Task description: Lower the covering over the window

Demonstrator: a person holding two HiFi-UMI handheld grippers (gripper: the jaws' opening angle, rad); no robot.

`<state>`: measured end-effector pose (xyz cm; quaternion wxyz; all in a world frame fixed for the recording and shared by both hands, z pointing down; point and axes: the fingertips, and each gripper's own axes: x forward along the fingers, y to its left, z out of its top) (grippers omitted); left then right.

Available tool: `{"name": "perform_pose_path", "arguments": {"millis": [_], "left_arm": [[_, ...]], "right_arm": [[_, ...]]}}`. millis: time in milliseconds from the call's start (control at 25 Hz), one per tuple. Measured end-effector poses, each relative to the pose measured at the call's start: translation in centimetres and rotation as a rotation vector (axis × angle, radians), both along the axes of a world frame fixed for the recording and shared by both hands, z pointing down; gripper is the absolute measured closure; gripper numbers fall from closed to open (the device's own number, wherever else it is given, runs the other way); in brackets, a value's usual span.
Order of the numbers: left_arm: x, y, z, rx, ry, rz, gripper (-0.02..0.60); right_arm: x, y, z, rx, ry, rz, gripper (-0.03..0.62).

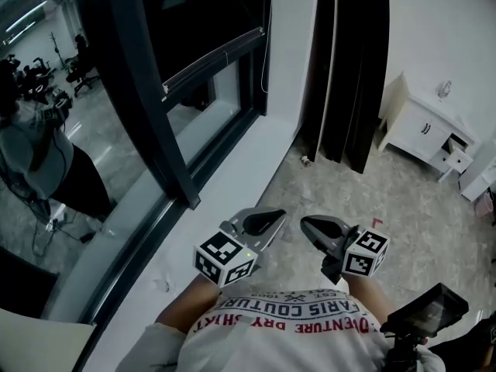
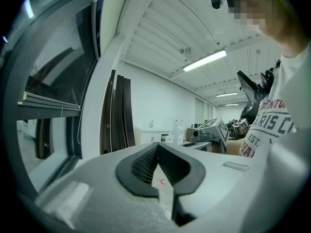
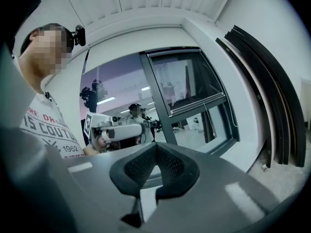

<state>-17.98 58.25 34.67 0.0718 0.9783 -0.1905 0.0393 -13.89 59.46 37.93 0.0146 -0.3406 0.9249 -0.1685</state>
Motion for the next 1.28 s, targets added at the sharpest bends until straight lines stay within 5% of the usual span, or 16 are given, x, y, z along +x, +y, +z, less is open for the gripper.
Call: {"name": "perform_pose_path", "arguments": {"millis": [840, 1280], "left_arm": [[5.3, -4.3, 0.9, -0.020, -0.033, 0.029, 0.580], [14.7, -14.5, 5.8, -0.123, -0.088, 0.073, 0.580]], "right_arm": [[5.5, -4.2, 0.8, -0.022, -0.061, 0.040, 0.595], [14.5, -15.2, 4.7, -0.094, -0.126, 0.088, 0.595]]}}
